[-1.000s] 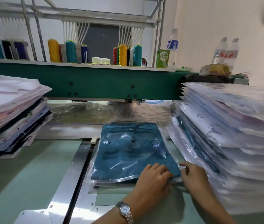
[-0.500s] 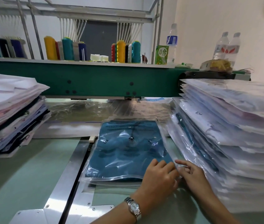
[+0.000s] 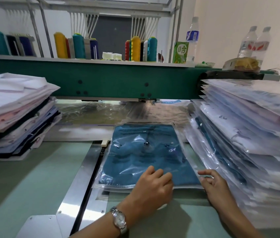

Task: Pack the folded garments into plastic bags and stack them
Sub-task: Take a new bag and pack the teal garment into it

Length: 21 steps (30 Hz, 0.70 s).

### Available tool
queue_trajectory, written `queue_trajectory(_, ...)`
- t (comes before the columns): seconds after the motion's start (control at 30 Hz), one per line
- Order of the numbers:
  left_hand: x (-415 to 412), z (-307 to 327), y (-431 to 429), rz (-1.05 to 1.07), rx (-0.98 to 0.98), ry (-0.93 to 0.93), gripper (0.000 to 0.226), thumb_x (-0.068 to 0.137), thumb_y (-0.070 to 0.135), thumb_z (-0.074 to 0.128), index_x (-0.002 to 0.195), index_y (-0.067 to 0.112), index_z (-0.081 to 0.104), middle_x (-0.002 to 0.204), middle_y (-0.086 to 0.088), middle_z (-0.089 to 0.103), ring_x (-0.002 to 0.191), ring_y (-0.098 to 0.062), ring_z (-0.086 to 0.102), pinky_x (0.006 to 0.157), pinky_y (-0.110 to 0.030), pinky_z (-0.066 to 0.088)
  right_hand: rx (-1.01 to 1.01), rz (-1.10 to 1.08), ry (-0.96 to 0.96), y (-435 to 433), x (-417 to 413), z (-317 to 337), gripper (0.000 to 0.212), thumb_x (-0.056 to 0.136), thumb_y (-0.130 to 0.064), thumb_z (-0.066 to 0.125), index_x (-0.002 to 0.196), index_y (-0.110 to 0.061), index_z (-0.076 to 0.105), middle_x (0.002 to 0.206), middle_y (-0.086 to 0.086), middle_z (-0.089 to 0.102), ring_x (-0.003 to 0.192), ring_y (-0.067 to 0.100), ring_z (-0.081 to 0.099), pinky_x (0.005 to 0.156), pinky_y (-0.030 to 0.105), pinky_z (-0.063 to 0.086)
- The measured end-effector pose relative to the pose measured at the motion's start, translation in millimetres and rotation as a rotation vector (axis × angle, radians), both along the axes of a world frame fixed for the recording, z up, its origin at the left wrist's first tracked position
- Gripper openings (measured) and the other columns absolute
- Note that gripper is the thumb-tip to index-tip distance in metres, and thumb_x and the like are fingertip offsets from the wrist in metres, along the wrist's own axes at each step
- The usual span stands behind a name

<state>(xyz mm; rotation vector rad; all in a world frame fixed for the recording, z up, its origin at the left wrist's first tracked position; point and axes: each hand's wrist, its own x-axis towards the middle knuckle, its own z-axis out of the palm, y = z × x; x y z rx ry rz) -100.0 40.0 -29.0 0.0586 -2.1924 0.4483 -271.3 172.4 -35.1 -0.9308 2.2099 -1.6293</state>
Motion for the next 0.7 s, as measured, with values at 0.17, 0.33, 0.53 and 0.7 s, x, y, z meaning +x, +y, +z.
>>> queue_trajectory(0.17,48,-2,-25,0.03,-0.031,-0.013,0.025,0.087,0.015,0.058,0.062,0.018,0.057,0.077,0.002,0.054,0.06,-0.018,0.045,0.058,-0.03,0.038,0.009,-0.004,-0.01,1,0,2,0.01,0.095,-0.005,0.056,0.095,-0.013,0.062,0.078,0.013,0.061,0.055,0.014,0.043,0.046,0.021,0.034)
queue_trajectory(0.33,100,-4,-50,0.097,-0.067,-0.022,0.026,0.083,0.015,0.066,0.06,0.017,0.054,0.068,0.002,0.051,0.058,-0.019,0.043,0.054,-0.032,0.035,0.031,-0.003,0.011,0,2,3,0.015,0.094,0.0,0.055,0.091,-0.014,0.062,0.082,0.018,0.062,0.063,0.02,0.048,0.051,0.019,0.037)
queue_trajectory(0.53,145,-2,-74,0.184,-0.136,-0.05,0.025,0.084,0.017,0.064,0.061,0.019,0.055,0.069,0.003,0.053,0.061,-0.019,0.049,0.059,-0.032,0.035,0.141,-0.054,0.246,2,15,5,0.015,0.095,-0.004,0.051,0.093,-0.017,0.057,0.084,0.006,0.065,0.073,0.024,0.059,0.067,0.038,0.046)
queue_trajectory(0.7,171,3,-88,0.211,-0.122,-0.099,0.022,0.078,0.016,0.067,0.06,0.019,0.055,0.068,0.003,0.052,0.06,-0.02,0.049,0.061,-0.032,0.032,0.245,-0.041,0.241,1,16,5,0.018,0.094,-0.002,0.049,0.095,-0.019,0.054,0.088,0.002,0.064,0.078,0.026,0.061,0.076,0.04,0.048)
